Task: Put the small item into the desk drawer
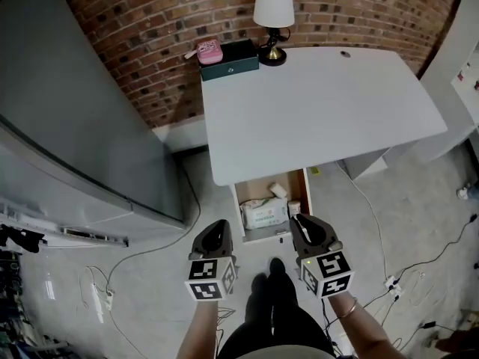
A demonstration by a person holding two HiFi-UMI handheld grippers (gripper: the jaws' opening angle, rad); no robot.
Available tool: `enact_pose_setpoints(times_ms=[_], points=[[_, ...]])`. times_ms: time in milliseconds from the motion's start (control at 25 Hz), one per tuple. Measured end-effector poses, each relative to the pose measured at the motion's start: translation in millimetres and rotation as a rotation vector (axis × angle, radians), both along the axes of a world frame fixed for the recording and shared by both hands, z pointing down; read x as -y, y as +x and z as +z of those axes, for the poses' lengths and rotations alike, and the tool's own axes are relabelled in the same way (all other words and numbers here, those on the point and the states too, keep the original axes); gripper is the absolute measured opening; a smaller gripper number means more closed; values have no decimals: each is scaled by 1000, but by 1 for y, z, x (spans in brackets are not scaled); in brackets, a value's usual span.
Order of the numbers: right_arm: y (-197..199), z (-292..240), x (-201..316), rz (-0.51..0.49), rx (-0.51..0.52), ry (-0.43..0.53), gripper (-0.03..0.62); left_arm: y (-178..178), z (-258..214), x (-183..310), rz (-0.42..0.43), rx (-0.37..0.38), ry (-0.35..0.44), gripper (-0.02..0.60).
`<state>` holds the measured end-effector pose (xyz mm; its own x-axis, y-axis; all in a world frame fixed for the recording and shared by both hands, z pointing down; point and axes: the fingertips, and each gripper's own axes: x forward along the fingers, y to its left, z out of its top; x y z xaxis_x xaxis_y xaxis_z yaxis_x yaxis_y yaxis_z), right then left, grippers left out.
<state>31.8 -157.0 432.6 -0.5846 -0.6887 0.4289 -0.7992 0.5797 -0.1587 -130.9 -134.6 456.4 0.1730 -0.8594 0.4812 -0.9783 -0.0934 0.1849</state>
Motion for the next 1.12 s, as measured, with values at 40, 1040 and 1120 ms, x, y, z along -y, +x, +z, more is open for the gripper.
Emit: enact_pose_setpoints(times_ms=[40, 1040, 1120], points=[[4, -8, -4, 13, 5, 9, 49, 2, -5, -2, 9, 2, 6, 26], [59, -100, -92, 148, 119, 106, 6, 41, -75, -57, 127, 19, 103, 26], [60, -101, -96, 150, 120, 104, 6, 42, -77, -61, 127, 20, 105, 26]])
